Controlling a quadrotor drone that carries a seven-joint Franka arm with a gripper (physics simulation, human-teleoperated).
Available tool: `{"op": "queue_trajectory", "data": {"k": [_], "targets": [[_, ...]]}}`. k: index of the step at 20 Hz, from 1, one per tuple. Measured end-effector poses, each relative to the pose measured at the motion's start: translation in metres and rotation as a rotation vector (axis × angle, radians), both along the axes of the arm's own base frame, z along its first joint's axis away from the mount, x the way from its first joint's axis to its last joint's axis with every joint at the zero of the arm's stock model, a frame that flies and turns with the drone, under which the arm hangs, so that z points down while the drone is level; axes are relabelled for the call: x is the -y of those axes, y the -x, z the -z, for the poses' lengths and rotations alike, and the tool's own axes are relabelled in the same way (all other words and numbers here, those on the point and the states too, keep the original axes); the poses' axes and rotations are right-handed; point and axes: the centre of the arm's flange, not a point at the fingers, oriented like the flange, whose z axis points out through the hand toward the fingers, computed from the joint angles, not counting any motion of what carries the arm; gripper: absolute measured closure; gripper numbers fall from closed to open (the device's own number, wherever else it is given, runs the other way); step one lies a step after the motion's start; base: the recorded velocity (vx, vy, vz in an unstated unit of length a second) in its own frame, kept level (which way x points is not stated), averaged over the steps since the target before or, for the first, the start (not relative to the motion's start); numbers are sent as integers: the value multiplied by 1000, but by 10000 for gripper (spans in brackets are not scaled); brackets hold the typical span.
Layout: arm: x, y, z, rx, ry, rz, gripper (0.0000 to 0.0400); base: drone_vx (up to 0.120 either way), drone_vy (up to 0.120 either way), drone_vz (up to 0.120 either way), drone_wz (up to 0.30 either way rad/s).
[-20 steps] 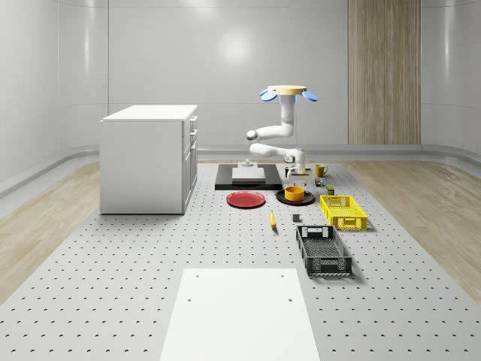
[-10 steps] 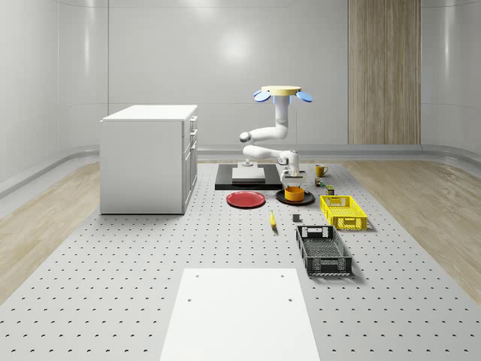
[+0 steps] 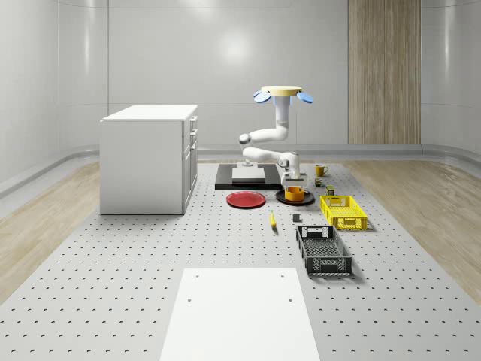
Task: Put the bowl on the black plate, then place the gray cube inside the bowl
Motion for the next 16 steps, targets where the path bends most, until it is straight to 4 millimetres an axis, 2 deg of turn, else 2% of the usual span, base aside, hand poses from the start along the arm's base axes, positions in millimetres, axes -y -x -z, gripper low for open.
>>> {"op": "queue_trajectory", "data": {"k": [8, 11, 14, 16], "targets": [[0, 0, 0, 0, 0, 0, 0, 120, 0, -110, 0], [0, 0, 0, 0, 0, 0, 0, 120, 0, -27, 0], [0, 0, 0, 0, 0, 0, 0, 120, 0, -93, 0], [0, 0, 0, 0, 0, 0, 0, 120, -120, 0, 0]]}}
